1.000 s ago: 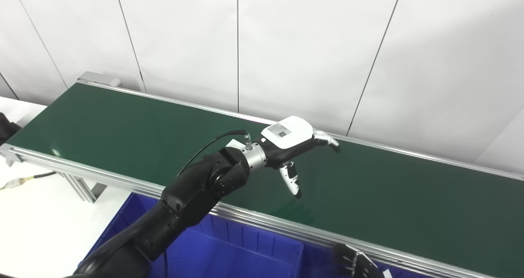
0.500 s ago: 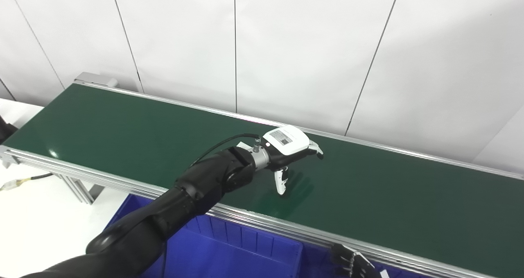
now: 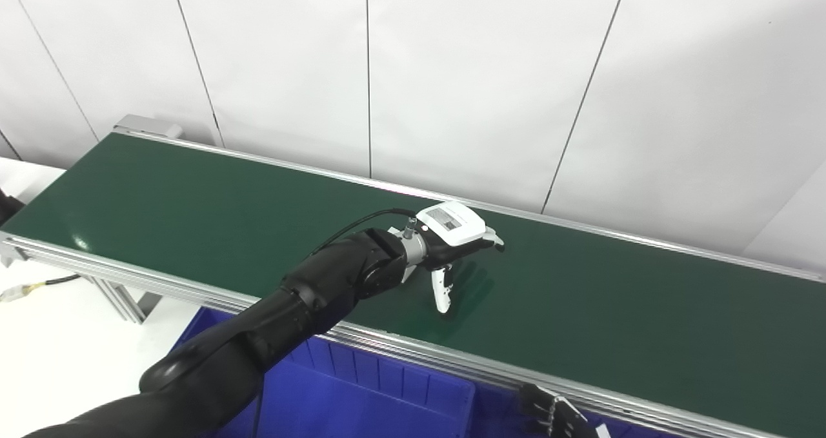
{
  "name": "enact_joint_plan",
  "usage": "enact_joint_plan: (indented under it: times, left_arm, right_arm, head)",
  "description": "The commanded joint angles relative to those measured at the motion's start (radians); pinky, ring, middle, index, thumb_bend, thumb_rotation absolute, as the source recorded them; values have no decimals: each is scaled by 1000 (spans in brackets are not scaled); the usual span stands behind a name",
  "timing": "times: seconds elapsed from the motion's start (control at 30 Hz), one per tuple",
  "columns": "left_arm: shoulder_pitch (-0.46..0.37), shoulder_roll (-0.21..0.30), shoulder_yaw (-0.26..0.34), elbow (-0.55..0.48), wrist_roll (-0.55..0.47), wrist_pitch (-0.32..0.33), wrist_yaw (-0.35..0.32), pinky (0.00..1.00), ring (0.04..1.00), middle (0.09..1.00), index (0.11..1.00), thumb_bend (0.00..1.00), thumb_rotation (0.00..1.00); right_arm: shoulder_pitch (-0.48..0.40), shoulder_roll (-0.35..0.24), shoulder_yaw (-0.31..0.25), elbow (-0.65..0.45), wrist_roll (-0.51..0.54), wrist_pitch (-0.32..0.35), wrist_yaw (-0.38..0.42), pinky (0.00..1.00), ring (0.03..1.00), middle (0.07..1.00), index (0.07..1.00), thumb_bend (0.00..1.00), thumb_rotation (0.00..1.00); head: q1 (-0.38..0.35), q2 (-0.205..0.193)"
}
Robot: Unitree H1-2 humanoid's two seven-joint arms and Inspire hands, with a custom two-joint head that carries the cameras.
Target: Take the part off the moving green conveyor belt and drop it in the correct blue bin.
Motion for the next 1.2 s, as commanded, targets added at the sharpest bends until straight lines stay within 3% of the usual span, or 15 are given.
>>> enact_joint_plan:
  times: [0.0,0.3,0.53,1.0,1.17]
  left_arm:
    - [-60,19,12,-20,-27,-5,4,911,927,908,879,1000,244]
    - [-65,38,13,-42,-57,-11,-60,897,923,906,886,1000,247]
    - [-72,48,4,-36,-61,-27,-68,847,885,881,861,1000,228]
    - [-67,44,-4,-11,-30,-11,-2,812,856,852,827,1000,114]
    - [-68,37,-10,10,-17,-5,39,768,820,818,795,974,28]
  right_arm:
    - [-18,8,2,-24,4,-46,-4,654,753,857,774,798,147]
    - [-20,10,2,-21,11,-46,3,658,751,856,776,796,142]
    - [-16,8,5,-29,0,-46,-8,653,750,856,774,802,162]
    - [-4,11,6,-41,2,-46,-10,655,749,857,771,803,147]
    - [0,10,7,-46,-1,-46,-12,656,752,862,777,795,148]
  head:
    - [2,0]
    - [3,2]
    - [1,4]
    - [-7,9]
    - [-8,14]
